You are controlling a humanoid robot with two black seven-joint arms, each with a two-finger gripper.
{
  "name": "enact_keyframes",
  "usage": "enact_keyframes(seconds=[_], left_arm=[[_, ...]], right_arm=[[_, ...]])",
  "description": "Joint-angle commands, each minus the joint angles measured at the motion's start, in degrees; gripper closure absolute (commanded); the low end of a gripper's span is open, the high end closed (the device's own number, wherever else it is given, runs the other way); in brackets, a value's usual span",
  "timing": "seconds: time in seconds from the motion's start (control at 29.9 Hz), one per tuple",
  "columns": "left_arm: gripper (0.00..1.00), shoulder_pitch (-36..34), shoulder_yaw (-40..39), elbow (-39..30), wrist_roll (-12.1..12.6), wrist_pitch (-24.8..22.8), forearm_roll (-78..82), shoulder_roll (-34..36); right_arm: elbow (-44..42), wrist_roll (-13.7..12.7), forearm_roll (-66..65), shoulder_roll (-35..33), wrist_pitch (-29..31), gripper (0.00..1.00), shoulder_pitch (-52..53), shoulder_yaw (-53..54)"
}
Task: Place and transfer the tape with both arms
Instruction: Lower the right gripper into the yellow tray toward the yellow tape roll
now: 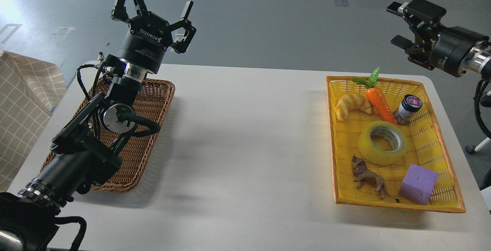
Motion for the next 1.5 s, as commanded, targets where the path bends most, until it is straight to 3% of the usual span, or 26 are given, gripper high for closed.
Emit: enact_keyframes(seconds=[0.0, 0.43, 0.94, 1.47], left_arm=[[0.02, 0.0, 0.0, 0.0, 0.0, 0.0, 0.0, 0.0], [0.02, 0.0, 0.0, 0.0, 0.0, 0.0, 0.0, 0.4], [0.02, 0.2, -0.6, 0.0, 0.0, 0.0, 0.0, 0.9], [0.02, 0.4, -0.7, -0.1, -0.1, 0.0, 0.0, 0.9]], right_arm=[[2.3, -0.1, -3.3, -3.9, 0.0, 0.01, 0.5, -4.6], [8.2, -1.1, -10.4, -11.2, 0.0, 0.01, 0.3, -15.5], [9.8, -1.1, -43.6, -11.5, 0.0, 0.02, 0.0, -24.4], [8.3, -2.3, -45.2, -9.9, 0.0, 0.06, -3.9, -27.7]])
